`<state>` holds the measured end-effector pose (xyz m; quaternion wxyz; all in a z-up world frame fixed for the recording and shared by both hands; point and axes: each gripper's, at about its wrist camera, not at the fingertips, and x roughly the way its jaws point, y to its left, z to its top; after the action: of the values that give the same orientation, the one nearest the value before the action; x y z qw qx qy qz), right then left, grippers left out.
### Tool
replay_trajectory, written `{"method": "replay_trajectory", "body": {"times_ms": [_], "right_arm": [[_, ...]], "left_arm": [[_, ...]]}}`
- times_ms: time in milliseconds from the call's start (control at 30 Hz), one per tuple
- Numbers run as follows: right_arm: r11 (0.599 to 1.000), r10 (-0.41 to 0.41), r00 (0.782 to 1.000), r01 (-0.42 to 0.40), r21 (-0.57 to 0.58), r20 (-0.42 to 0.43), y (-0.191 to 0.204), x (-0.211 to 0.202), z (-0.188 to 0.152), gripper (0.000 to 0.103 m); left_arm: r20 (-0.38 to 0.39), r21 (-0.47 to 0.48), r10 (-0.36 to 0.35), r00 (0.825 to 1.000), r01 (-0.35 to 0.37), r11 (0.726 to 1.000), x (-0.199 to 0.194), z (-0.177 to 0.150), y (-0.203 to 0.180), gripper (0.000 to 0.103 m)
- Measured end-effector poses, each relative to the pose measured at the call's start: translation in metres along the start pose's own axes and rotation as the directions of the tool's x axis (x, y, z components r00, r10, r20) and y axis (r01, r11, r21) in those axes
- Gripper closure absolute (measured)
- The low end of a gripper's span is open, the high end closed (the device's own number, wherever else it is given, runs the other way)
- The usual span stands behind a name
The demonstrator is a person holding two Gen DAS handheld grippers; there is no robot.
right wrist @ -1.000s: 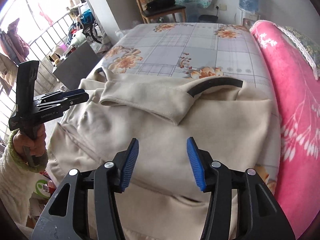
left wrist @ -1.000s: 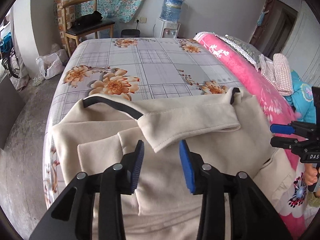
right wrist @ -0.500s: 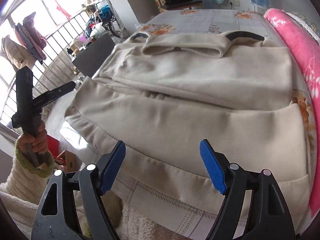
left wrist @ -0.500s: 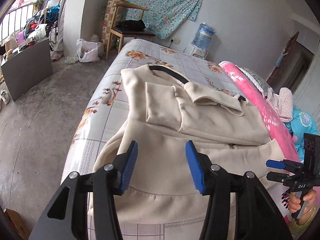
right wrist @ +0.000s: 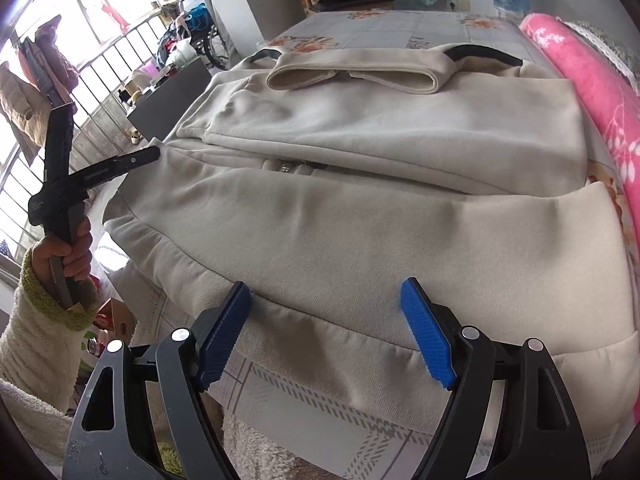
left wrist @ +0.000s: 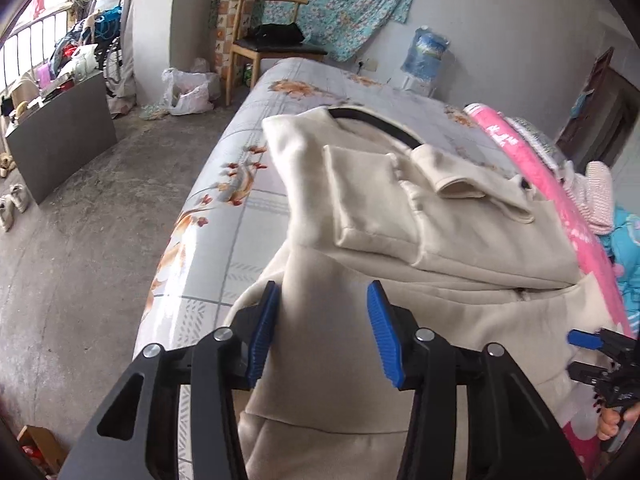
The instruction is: Fold large clothes
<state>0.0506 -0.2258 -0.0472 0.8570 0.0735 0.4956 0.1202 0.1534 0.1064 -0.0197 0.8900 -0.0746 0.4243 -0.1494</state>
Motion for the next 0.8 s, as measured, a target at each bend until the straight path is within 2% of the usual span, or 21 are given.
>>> {"method": "replay_trajectory", "body": {"times_ms": [100,200,333,367,467,600,633,733,800], "right_arm": [[1.0,-0.004,1.0,0.004,-0.003,0.002,0.001,0.0,0.0,0.029],[1.0,-0.008,1.0,0.008,-0.008,0.002,0.002,0.001,0.0,0.028],[1.0,-0.013,1.0,0.013,-0.011,-0.006,0.004,0.004,0.002,0.028],[1.0,-0.014,1.0,0.014,-0.011,-0.008,0.004,0.004,0.002,0.028],[1.0,-0.019,1.0,0.019,-0.014,-0.009,0.005,0.005,0.003,0.028],[1.0,-0.022,1.0,0.022,-0.017,-0.006,0.006,0.005,0.002,0.028],[1.0,-0.021,1.0,0.021,-0.016,-0.005,0.006,0.005,0.002,0.028],[1.0,-0.021,1.0,0.021,-0.014,-0.003,0.006,0.006,0.002,0.028],[1.0,-0.02,1.0,0.02,-0.004,-0.002,0.005,0.004,0.002,0.028]], "left_arm": [[0.041,0.066,-0.116,0.992,0.113,0.991,-0.017,-0.004,-0.01,0.061],[-0.004,0.113,-0.073,0.997,0.073,0.991,-0.009,-0.006,-0.014,0.06],[-0.067,0.036,-0.014,0.998,0.016,0.999,0.011,-0.002,0.004,0.06],[-0.079,0.012,-0.026,0.997,0.027,1.0,0.015,0.0,0.009,0.06],[-0.084,-0.036,-0.069,0.994,0.066,0.997,0.019,0.002,0.016,0.06],[-0.038,-0.084,-0.229,0.973,0.226,0.971,0.006,0.0,0.018,0.062],[-0.037,-0.074,-0.216,0.976,0.213,0.974,0.005,-0.001,0.016,0.062],[-0.106,-0.014,-0.064,0.992,0.063,0.998,0.019,-0.005,0.008,0.062],[-0.094,0.026,-0.013,0.995,0.015,1.0,0.019,-0.006,-0.001,0.062]]}}
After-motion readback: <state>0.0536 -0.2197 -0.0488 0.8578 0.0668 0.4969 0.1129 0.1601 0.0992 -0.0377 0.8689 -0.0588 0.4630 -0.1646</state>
